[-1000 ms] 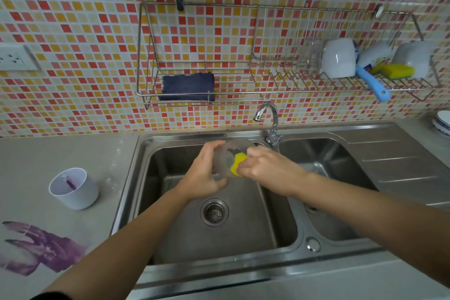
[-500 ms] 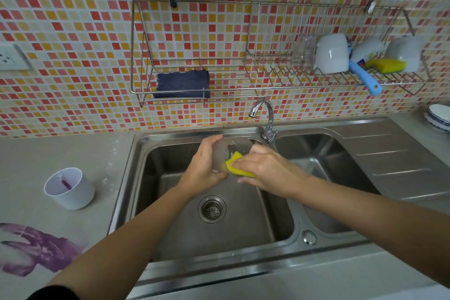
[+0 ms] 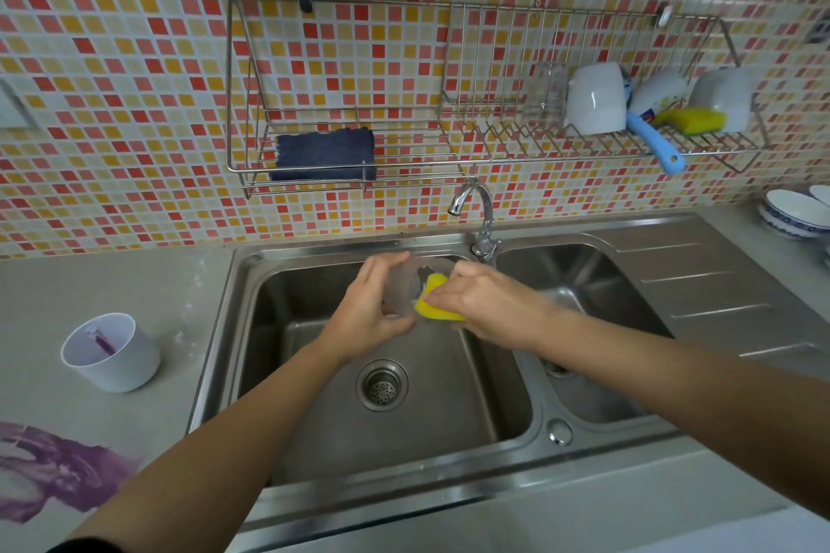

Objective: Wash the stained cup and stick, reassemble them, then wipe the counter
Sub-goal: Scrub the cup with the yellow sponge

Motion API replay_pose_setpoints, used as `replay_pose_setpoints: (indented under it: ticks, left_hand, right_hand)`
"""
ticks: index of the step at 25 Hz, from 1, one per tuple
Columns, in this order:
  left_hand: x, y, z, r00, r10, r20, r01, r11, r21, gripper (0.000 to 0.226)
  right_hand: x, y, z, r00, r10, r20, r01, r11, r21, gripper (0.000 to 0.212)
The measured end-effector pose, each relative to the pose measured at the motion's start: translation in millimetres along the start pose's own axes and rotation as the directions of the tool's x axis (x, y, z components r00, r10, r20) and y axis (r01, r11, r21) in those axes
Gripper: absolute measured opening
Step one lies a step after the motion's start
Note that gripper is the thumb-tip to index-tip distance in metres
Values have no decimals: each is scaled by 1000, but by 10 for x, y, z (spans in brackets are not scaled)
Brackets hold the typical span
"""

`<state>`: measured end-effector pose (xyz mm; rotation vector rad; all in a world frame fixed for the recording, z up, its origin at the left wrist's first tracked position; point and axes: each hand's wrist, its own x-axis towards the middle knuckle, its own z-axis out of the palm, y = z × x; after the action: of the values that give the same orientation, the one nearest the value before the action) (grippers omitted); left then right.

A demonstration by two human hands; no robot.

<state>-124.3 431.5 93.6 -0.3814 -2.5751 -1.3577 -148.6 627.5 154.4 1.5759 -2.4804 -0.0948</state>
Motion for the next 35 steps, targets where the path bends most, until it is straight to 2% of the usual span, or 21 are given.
replay_pose_setpoints:
  ticks: [1, 2, 3, 4, 5, 6, 7, 8, 11, 14, 16, 18, 20, 22, 23, 24, 26, 29, 32, 33, 35]
  left_hand:
    - [-11, -11, 18, 1000, -13, -29, 12, 1000, -8, 81]
    - [-25, -25, 28, 998, -29, -50, 28, 999, -18, 81]
    - [-36, -26, 33, 996, -49, -72, 46, 998, -36, 81]
    - [-43, -13, 36, 993, -65, -95, 60, 997, -52, 81]
    - [-42, 3, 44, 992, -69, -109, 63, 996, -58, 81]
    - [-38, 28, 58, 992, -58, -109, 53, 997, -52, 81]
    - [-31, 44, 74, 994, -44, -100, 39, 998, -50, 81]
    - [-27, 60, 77, 996, -37, -86, 32, 998, -60, 81]
    - [-5, 79, -33, 999, -38, 36, 42, 992, -115, 89]
    - [20, 82, -161, 979, 27, 200, -29, 1000, 7, 103]
    - [35, 121, -157, 987, 48, 156, -56, 997, 50, 99]
    - [36, 144, -94, 999, 47, 12, -48, 997, 53, 92]
    - [17, 94, -45, 995, 6, -100, -4, 1000, 16, 90]
    - [-12, 27, -15, 987, -47, -156, 45, 999, -16, 90]
    - [-26, 12, 1, 983, -65, -172, 62, 998, -21, 89]
    - [-38, 11, 26, 982, -68, -175, 66, 998, -17, 88]
    - [-46, 12, 66, 987, -60, -148, 56, 998, -29, 87]
    - [-41, 14, -11, 999, -39, -16, 38, 995, -97, 92]
    - [-44, -20, -87, 995, 61, 81, -61, 998, -2, 96]
    - [-42, -19, -72, 995, 75, 64, -76, 997, 12, 93]
    - [-28, -9, -10, 997, 69, -27, -69, 998, 12, 87]
  right_hand:
    - [8, -42, 3, 987, 145, 66, -157, 959, 235, 34]
    - [22, -84, -22, 956, 252, 147, -290, 881, 373, 41]
    - [35, -104, -51, 950, 258, 177, -311, 852, 421, 43]
    - [43, -75, -59, 972, 195, 135, -231, 902, 364, 39]
    - [58, -31, -44, 993, 82, 83, -96, 978, 188, 31]
    - [50, -7, -49, 998, -30, 51, 30, 999, -17, 23]
    - [32, 38, -55, 995, -93, 34, 98, 974, -202, 18]
    - [16, 57, -95, 991, -125, 43, 132, 947, -293, 14]
    - [-1, 99, -155, 958, -281, 55, 277, 863, -423, 13]
    - [-14, 192, -199, 904, -428, -8, 375, 801, -468, 21]
    - [41, 235, -213, 901, -433, -30, 375, 811, -449, 24]
    - [98, 200, -200, 942, -330, -59, 290, 889, -353, 15]
    - [113, 113, -148, 989, -139, -43, 139, 990, 12, 22]
    - [89, 30, -102, 996, 81, 33, -88, 930, 356, 32]
    - [85, 19, -90, 993, 109, 54, -122, 915, 385, 33]
    - [81, 44, -66, 996, 74, 51, -87, 944, 319, 28]
    - [80, 110, -32, 997, -79, 24, 78, 996, 39, 15]
    - [60, 253, -79, 960, -280, -7, 264, 912, -313, 10]
    - [12, 340, -133, 905, -425, -1, 392, 834, -388, 17]
    - [14, 336, -118, 905, -425, -16, 386, 836, -391, 19]
    - [44, 267, -34, 947, -314, -70, 278, 908, -313, 12]
